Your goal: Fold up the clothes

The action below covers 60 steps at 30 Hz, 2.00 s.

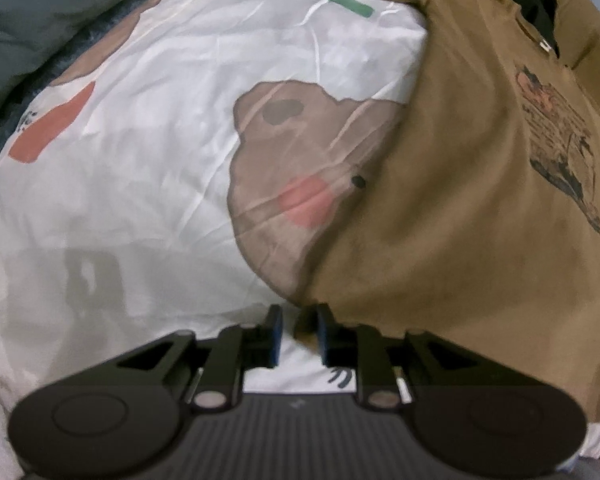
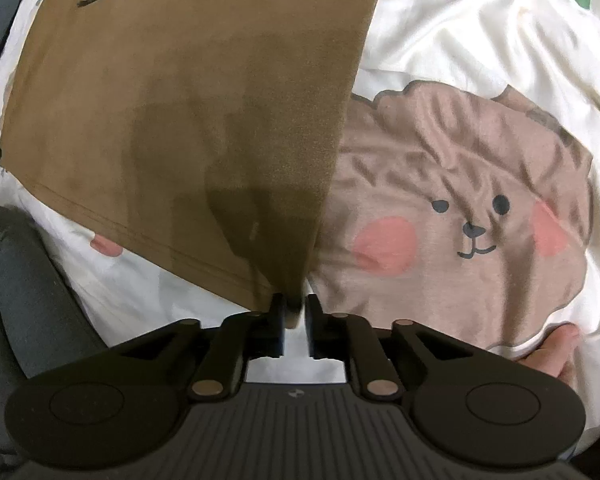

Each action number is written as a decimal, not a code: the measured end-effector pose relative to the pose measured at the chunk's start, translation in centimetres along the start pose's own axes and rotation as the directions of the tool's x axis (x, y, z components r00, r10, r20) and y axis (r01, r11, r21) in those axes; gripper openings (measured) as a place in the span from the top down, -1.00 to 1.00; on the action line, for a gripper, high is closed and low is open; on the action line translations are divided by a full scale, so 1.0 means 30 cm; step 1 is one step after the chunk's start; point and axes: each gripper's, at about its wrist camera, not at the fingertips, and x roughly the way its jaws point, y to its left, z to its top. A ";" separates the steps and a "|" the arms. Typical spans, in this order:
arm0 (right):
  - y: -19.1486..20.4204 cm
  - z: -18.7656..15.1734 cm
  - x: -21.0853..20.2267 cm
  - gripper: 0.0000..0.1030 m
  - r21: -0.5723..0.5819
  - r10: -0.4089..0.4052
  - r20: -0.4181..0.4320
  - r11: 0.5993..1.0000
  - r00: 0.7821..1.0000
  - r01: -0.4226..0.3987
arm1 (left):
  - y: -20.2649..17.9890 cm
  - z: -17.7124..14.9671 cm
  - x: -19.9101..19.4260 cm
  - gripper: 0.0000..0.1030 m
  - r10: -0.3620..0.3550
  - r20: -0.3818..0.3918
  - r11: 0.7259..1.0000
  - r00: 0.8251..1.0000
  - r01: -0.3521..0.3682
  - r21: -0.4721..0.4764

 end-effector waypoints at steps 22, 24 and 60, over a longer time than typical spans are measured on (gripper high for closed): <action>0.059 0.085 -0.112 0.29 0.022 -0.107 0.303 0.994 0.947 0.106 | -0.139 0.081 0.015 0.60 -0.058 0.139 0.992 0.989 0.042 0.116; 0.059 0.097 -0.112 0.29 0.026 -0.113 0.302 0.994 0.947 0.110 | -0.131 0.071 0.029 0.60 -0.051 0.126 0.993 0.991 0.036 0.116; 0.167 0.095 -0.521 0.29 -0.078 -0.144 0.428 0.978 0.892 0.195 | -0.053 0.190 -0.330 0.37 -0.021 0.224 0.998 0.974 0.007 0.062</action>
